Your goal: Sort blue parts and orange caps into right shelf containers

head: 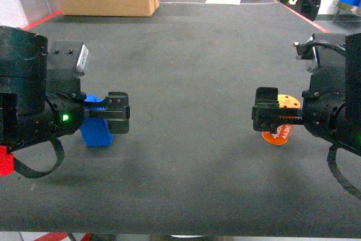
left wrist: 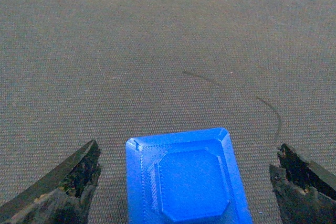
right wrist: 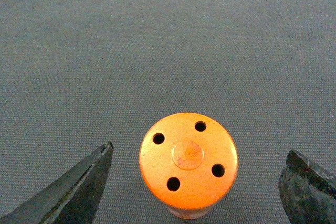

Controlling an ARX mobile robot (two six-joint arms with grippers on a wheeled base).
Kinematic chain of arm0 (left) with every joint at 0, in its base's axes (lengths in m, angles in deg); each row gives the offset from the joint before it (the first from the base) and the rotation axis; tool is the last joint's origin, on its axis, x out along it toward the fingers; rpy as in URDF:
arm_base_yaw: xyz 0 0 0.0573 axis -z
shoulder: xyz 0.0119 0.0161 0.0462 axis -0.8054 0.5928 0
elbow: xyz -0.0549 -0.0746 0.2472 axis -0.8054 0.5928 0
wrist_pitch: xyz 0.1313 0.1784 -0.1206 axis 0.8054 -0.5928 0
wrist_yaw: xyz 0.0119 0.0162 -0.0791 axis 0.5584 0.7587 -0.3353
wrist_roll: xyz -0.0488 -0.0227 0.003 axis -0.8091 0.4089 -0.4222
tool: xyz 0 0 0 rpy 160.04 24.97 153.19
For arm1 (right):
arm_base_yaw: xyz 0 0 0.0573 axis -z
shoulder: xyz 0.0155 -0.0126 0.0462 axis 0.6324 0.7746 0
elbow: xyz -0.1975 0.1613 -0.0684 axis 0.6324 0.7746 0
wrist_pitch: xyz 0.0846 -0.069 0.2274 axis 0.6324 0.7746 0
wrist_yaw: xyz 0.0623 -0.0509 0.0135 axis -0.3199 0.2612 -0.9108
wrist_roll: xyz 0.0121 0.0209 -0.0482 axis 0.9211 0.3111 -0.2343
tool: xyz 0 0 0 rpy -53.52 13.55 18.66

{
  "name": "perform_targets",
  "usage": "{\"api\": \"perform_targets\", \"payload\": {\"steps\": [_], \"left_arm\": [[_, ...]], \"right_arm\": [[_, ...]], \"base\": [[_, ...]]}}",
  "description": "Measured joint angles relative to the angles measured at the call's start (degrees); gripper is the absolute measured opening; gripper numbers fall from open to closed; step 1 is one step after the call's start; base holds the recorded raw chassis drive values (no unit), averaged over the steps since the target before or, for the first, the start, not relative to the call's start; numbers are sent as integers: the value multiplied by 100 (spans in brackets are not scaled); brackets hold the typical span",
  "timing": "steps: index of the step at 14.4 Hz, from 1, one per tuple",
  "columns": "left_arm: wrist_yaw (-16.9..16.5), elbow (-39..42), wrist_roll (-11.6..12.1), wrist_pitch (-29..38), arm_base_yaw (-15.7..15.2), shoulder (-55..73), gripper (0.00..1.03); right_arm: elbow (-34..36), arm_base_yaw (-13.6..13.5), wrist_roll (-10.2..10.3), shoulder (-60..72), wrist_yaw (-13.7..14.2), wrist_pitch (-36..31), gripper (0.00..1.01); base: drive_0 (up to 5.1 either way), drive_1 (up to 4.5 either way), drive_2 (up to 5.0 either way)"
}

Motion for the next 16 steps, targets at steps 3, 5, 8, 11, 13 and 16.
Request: {"api": "perform_targets", "payload": {"steps": [3, 5, 8, 11, 13, 16], "left_arm": [[20, -103, -2, -153, 9, 87, 98], [26, -162, -7, -197, 9, 190, 98], [85, -251, -57, -286, 9, 350, 98], [192, -402, -136, -365, 9, 415, 97], [188, -424, -170, -404, 9, 420, 83], [238, -299, -203, -109, 4, 413, 44]], "right_arm": [[-133, 0, -2, 181, 0, 81, 98], [-166, 0, -2, 269, 0, 127, 98], [-315, 33, -13, 468, 7, 197, 98], [-389, 33, -107, 525, 120, 280, 87], [-415, 37, -168, 527, 114, 385, 73], [-424, 37, -199, 533, 44, 345, 44]], "base": [[0, 0, 0], [0, 0, 0], [0, 0, 0], [0, 0, 0], [0, 0, 0], [0, 0, 0]]}}
